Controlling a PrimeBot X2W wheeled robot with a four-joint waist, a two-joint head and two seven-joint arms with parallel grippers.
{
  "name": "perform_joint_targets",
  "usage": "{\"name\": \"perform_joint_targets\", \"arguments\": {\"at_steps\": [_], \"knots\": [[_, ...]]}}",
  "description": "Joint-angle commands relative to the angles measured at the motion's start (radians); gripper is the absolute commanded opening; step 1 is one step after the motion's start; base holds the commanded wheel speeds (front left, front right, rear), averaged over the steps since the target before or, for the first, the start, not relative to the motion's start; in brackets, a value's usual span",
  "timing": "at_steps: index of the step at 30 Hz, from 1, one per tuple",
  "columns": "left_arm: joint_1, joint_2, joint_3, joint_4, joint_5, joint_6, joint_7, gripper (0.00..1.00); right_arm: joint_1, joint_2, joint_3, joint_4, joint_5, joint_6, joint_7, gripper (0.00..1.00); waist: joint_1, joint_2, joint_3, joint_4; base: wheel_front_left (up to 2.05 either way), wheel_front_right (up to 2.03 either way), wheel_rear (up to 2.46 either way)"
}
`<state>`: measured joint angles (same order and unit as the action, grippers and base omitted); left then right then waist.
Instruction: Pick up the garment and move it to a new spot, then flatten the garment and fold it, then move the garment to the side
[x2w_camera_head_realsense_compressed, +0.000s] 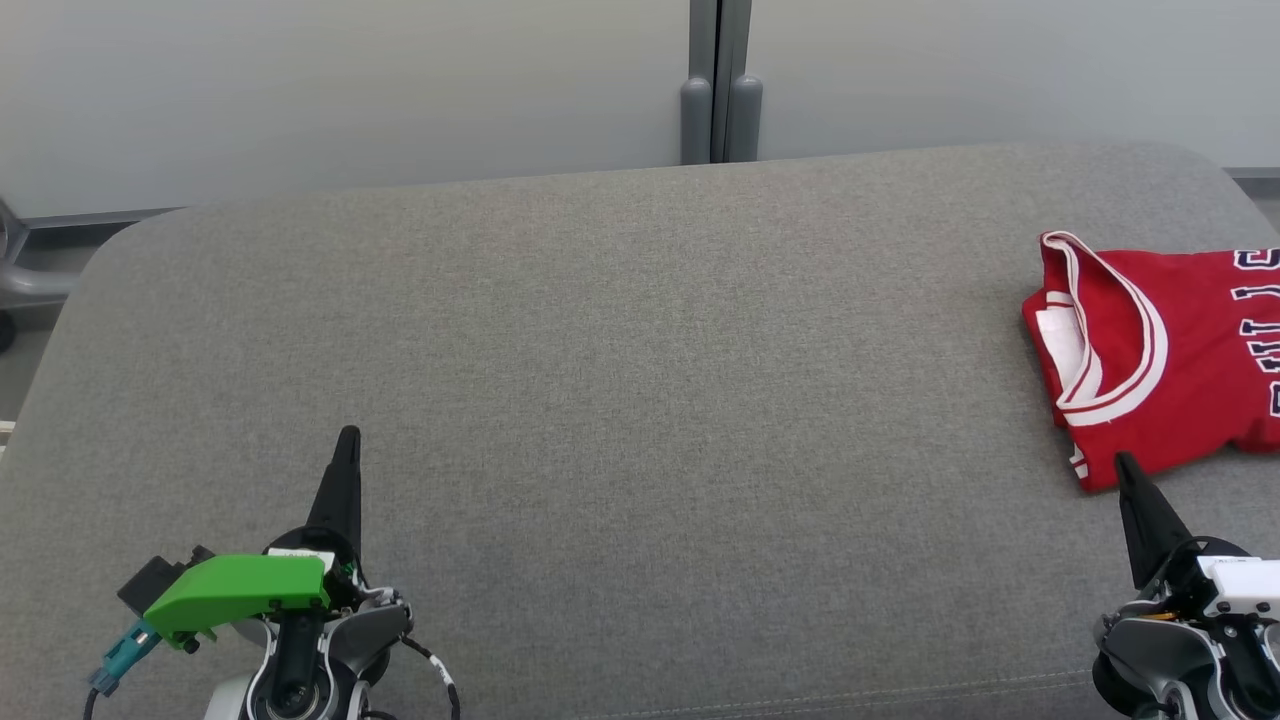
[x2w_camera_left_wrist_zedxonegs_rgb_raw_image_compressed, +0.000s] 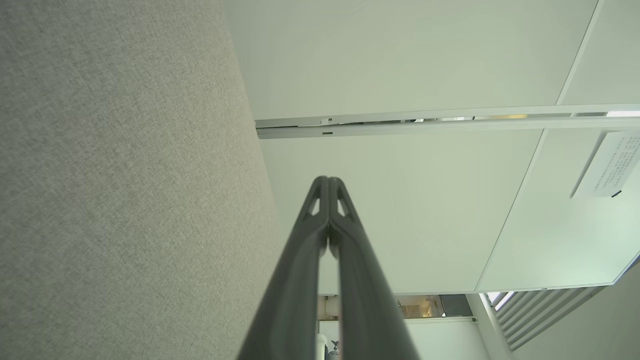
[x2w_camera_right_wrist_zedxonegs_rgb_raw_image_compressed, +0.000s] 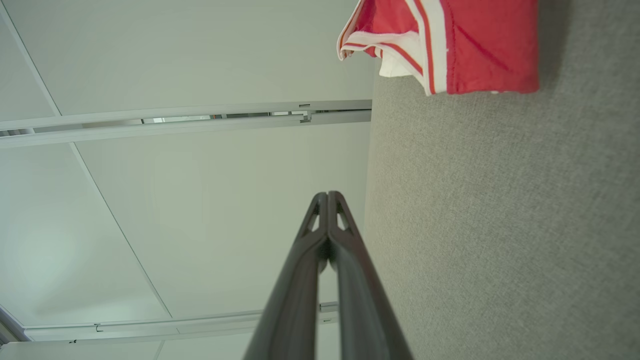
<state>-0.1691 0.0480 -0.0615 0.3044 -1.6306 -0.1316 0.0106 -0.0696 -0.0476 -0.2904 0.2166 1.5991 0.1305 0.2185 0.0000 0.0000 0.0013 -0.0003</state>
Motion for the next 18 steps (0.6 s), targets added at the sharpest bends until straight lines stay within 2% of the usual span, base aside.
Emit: {"name": "perform_joint_targets", "arguments": {"at_steps": [1, 18], "knots": [[-0.013, 0.000, 0.005, 0.003, -0.009, -0.003, 0.002, 0.00, -0.012, -0.005, -0.003, 0.002, 0.005, 0.000, 0.001, 0.00, 0.0000, 0.0000, 0.000, 0.000, 0.00, 0.00, 0.00], [-0.012, 0.000, 0.004, 0.002, -0.009, -0.003, 0.002, 0.00, -0.011, -0.005, -0.003, 0.002, 0.005, 0.000, 0.001, 0.00, 0.0000, 0.0000, 0.000, 0.000, 0.00, 0.00, 0.00]]}}
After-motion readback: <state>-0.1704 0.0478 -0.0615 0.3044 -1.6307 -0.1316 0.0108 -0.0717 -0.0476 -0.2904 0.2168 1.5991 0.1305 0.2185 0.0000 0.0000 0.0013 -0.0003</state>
